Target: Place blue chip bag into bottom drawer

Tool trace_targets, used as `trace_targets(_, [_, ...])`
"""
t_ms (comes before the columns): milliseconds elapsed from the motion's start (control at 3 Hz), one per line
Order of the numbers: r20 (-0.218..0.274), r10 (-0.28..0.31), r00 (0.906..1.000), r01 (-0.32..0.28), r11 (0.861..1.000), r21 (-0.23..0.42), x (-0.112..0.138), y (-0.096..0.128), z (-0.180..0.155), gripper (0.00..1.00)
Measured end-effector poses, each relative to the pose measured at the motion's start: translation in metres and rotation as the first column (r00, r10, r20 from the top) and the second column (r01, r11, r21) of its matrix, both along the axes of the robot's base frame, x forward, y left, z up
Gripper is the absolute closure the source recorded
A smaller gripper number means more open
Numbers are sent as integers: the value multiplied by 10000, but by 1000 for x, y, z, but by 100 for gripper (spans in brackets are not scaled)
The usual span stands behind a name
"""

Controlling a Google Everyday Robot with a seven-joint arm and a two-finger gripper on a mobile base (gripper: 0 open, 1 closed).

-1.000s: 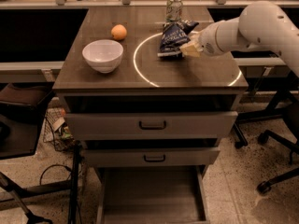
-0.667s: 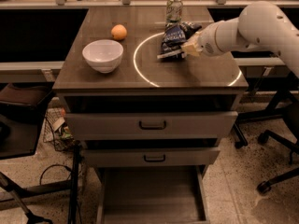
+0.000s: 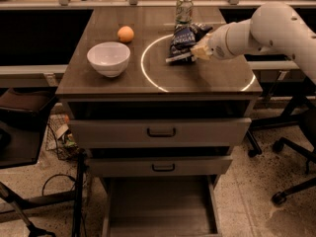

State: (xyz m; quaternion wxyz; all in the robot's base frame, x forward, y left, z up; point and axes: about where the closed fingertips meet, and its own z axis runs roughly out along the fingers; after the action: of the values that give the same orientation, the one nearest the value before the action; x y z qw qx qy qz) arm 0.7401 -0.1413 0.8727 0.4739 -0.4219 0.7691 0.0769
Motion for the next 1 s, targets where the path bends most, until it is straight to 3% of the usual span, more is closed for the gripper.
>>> trace_targets(333, [238,118,9996,-118,9999,1,-10,-4,21,100])
trace_targets(667, [832,310,9961,-295,9994,-193,-34,-10,58,100])
trace_targets(1000, [1458,872,9855,-780,9947,-675,-85,-9,101,100])
